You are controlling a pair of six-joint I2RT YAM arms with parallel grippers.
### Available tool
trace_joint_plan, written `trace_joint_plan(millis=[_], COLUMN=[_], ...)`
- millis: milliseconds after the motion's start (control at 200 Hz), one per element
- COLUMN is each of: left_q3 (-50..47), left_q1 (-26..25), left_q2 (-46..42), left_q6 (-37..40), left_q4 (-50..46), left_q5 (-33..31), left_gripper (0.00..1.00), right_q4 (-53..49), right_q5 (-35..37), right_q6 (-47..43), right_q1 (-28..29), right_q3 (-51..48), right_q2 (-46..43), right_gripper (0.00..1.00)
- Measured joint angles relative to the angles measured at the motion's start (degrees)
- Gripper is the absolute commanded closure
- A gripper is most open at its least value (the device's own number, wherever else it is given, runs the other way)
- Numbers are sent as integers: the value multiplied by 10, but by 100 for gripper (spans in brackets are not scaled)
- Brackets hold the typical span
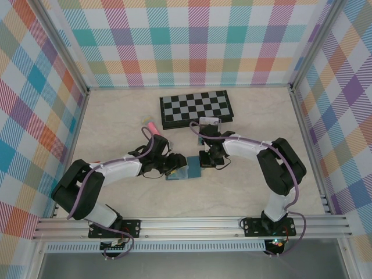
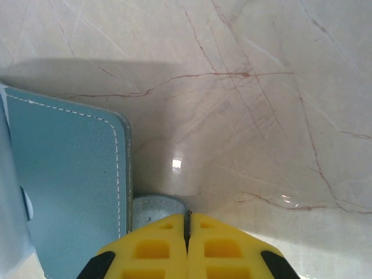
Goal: Take the credit cards out of the card holder
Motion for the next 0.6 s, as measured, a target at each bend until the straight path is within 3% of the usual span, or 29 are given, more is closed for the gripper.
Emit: trace_joint_plan(millis=[280,445,600], left_q3=[33,50,54], left_q1=[-29,-35,-35], left_q2=[57,80,99], left_q6=[-3,-2,-2], left_q4=[29,26,14], left_q5=[5,-6,-19], left_gripper=[53,62,72], right_q4=[0,3,14], right_q5=[-9,-11,-12], right_q6=[0,1,9], right_q1=[-2,-7,-14], right_q3=[0,-2,-22], right_q2=[0,0,-15], right_gripper=[100,100,80])
